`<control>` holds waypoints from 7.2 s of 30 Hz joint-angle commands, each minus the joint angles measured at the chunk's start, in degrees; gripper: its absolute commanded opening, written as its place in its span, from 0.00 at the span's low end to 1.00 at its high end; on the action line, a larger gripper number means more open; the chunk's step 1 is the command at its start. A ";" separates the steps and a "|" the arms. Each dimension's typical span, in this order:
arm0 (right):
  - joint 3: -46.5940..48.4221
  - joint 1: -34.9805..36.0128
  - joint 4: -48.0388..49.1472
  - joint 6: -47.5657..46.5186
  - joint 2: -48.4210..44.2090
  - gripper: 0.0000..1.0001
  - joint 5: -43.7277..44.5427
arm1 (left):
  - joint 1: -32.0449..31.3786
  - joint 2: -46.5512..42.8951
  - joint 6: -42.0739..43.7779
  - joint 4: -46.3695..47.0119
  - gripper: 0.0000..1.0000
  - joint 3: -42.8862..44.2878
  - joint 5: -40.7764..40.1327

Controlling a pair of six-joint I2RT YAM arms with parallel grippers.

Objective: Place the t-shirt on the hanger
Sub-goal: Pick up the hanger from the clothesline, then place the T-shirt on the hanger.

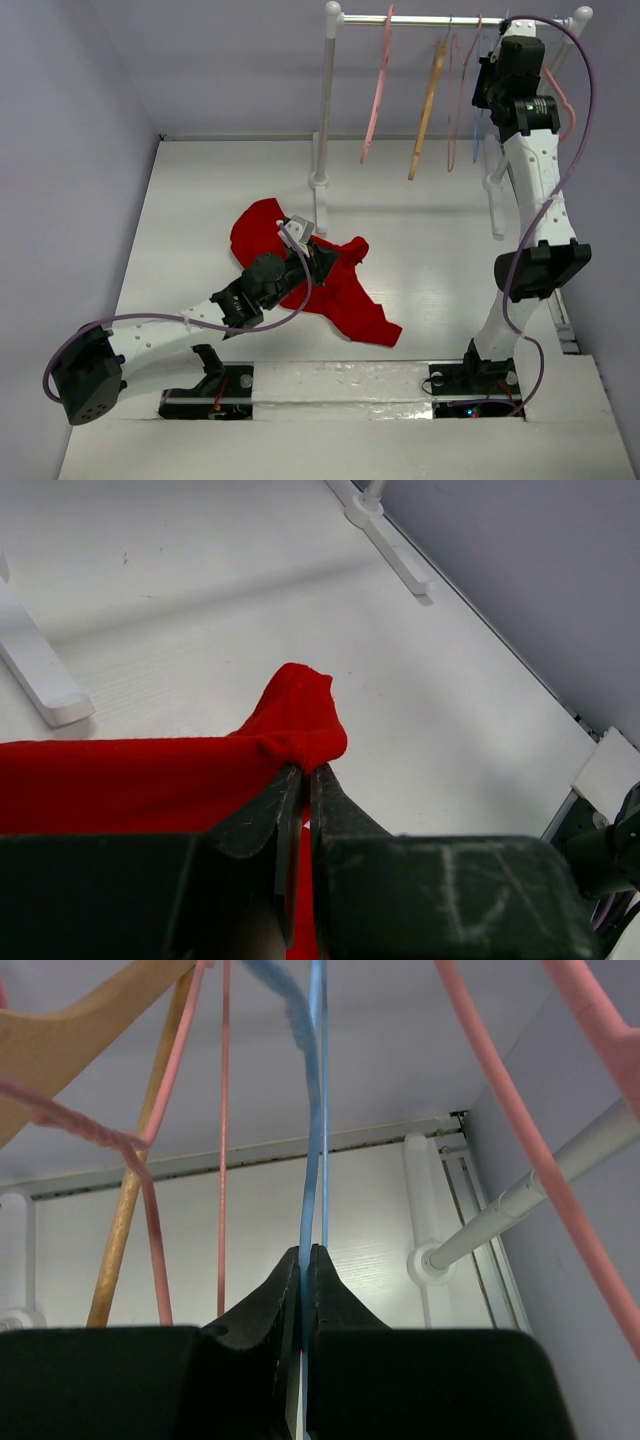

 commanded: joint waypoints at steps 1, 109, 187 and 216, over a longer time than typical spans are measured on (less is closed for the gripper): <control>-2.60 -0.30 7.24 -0.68 -6.40 0.00 -1.70 | 0.25 0.08 0.52 4.27 0.00 0.12 0.47; -74.33 65.97 25.19 27.53 -50.79 0.00 -1.79 | 16.07 -9.06 -5.99 -10.83 0.00 12.32 7.68; -100.26 36.70 91.46 24.89 -54.40 0.00 -31.68 | 16.68 5.79 -14.34 -14.02 0.66 39.67 -5.86; -95.69 38.99 86.55 21.82 -46.23 0.00 -27.99 | 16.07 10.80 -12.67 -16.12 0.00 40.02 10.29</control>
